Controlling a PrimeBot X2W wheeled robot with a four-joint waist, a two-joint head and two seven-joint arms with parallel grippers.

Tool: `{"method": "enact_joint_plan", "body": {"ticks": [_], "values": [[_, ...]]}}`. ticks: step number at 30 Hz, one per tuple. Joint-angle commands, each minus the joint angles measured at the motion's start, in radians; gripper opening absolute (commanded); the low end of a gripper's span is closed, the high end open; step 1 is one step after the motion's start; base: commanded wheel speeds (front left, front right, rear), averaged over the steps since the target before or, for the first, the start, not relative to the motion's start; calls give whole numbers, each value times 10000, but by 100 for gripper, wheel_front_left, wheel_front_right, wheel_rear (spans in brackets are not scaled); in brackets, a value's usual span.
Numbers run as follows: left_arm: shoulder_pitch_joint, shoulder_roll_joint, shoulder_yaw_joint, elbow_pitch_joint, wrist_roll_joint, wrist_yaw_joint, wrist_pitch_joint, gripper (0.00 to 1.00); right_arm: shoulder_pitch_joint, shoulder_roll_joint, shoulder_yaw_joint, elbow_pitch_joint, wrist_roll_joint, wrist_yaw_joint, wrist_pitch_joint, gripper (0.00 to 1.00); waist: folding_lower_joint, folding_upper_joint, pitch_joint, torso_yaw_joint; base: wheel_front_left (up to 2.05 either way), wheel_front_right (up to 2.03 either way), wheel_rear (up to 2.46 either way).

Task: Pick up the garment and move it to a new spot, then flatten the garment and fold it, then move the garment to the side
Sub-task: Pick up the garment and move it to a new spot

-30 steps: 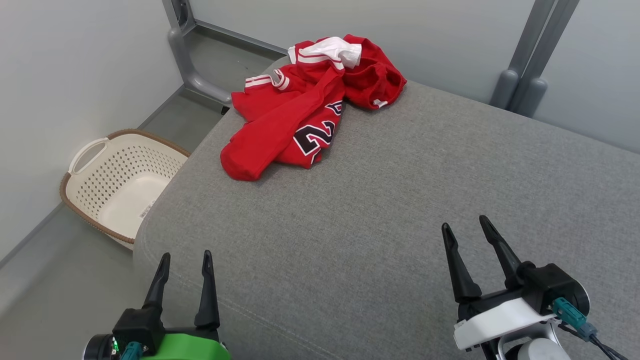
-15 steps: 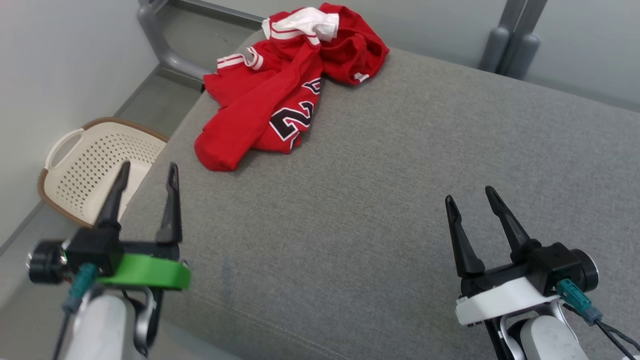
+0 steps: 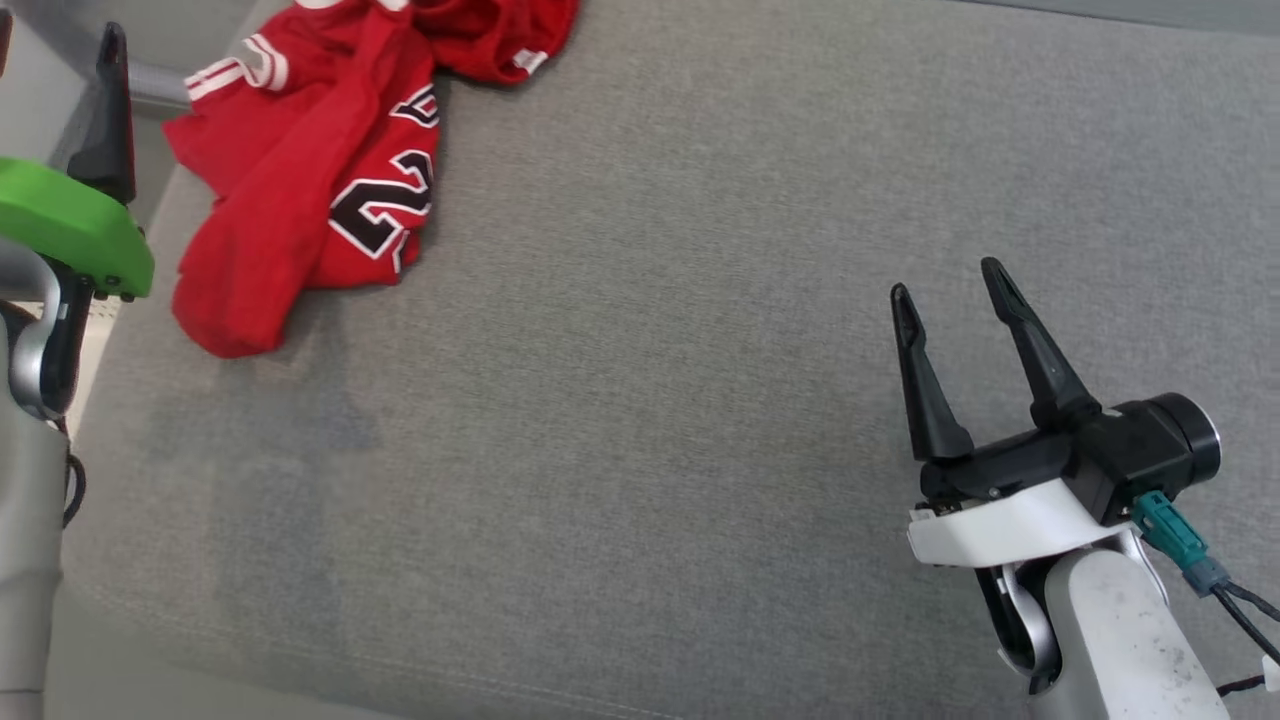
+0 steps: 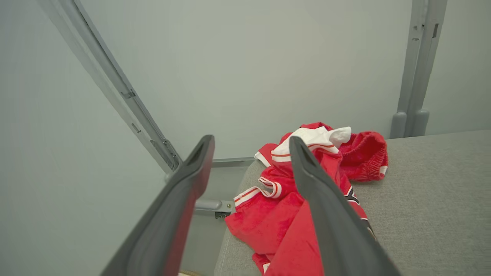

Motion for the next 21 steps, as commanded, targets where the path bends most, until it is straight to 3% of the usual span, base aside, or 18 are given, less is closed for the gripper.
{"method": "enact_joint_plan", "body": {"ticks": [1,5,12,21], "values": [[-271,176,-315,331,-381,-34,191,100,-229,-37,-37,-109,-104,1,-31,100,0,0,1204,-1209,0,0,0],[-652,623,-1020,1187,-1414,-29,508,100,-341,-35,-91,-311,-200,1,-31,100,0,0,1581,-1525,0,0,0],[-541,795,-2111,2363,-2877,-30,614,100,-352,-34,-131,-494,-298,1,-31,100,0,0,1806,-1605,0,0,0],[-890,838,-2818,3829,-3602,-29,980,100,-395,-36,74,-503,-360,1,-31,100,0,0,1732,-1461,0,0,0]]}}
